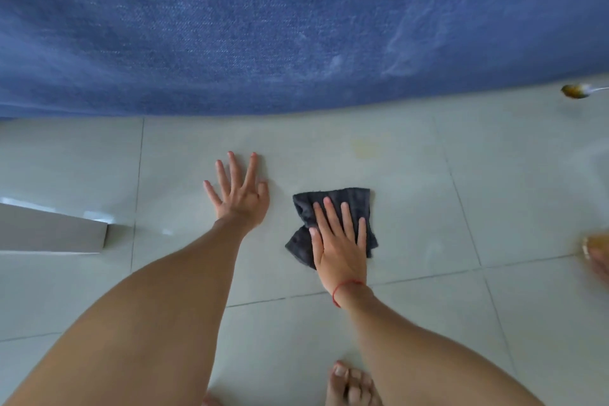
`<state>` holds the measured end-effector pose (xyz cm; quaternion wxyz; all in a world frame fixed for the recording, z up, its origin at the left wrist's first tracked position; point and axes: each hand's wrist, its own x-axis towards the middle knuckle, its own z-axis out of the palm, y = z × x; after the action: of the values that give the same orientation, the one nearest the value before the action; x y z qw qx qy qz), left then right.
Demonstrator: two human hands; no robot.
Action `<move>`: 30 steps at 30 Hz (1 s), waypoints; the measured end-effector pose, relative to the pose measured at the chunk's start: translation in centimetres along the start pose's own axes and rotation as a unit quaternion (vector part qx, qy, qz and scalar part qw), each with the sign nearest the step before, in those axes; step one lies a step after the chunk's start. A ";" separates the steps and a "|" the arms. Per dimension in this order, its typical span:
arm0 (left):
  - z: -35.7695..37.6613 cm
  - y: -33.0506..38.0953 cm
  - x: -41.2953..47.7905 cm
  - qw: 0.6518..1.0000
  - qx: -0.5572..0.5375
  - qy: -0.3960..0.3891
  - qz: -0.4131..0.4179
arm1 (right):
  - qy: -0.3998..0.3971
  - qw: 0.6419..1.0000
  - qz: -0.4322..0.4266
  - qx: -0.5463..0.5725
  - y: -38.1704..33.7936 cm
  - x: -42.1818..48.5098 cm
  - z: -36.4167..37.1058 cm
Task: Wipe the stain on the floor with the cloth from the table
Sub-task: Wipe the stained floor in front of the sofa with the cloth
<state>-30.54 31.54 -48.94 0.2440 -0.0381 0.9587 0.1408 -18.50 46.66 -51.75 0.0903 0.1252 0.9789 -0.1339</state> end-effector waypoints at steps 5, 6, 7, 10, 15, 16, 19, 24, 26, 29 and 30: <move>0.8 1.0 0.4 0.998 -0.005 -0.061 0.011 | -0.001 0.995 0.103 0.001 5.8 2.0 -1.8; 0.8 0.9 0.5 0.998 -0.005 -0.065 0.009 | 0.005 0.994 0.112 0.001 6.5 2.9 -2.2; 0.9 0.8 0.6 0.998 -0.005 -0.069 0.007 | 0.011 0.992 0.122 0.001 6.8 4.0 -2.7; 0.8 1.0 0.8 0.997 -0.005 -0.080 -0.001 | 0.029 0.985 0.171 0.020 6.0 8.6 -3.4; 1.2 0.9 1.2 0.997 0.005 -0.076 -0.006 | 0.031 0.984 0.175 0.025 2.2 14.5 -3.3; 1.2 0.9 1.2 0.997 0.005 -0.075 -0.007 | 0.026 0.986 0.160 0.026 1.3 14.9 -3.3; 0.9 1.1 1.2 0.997 0.003 -0.082 -0.010 | 0.017 0.994 0.099 0.032 -0.9 14.6 -2.8; 0.4 1.4 0.9 0.996 0.001 -0.093 -0.017 | -0.009 0.999 -0.037 -0.016 0.6 9.9 -2.3; 0.2 1.4 0.7 0.995 0.002 -0.101 -0.018 | -0.023 0.998 -0.043 -0.027 2.5 8.2 -2.6; 0.0 1.6 0.5 0.995 -0.004 -0.101 -0.019 | -0.003 0.999 0.030 -0.037 6.4 6.9 -3.5; 0.0 1.6 0.5 0.995 -0.003 -0.101 -0.018 | -0.002 0.997 0.063 -0.036 8.0 7.1 -4.0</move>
<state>-31.25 33.05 -48.79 0.3419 -0.0420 0.9280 0.1421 -23.69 56.78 -51.38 0.1048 0.1830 0.9731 -0.0932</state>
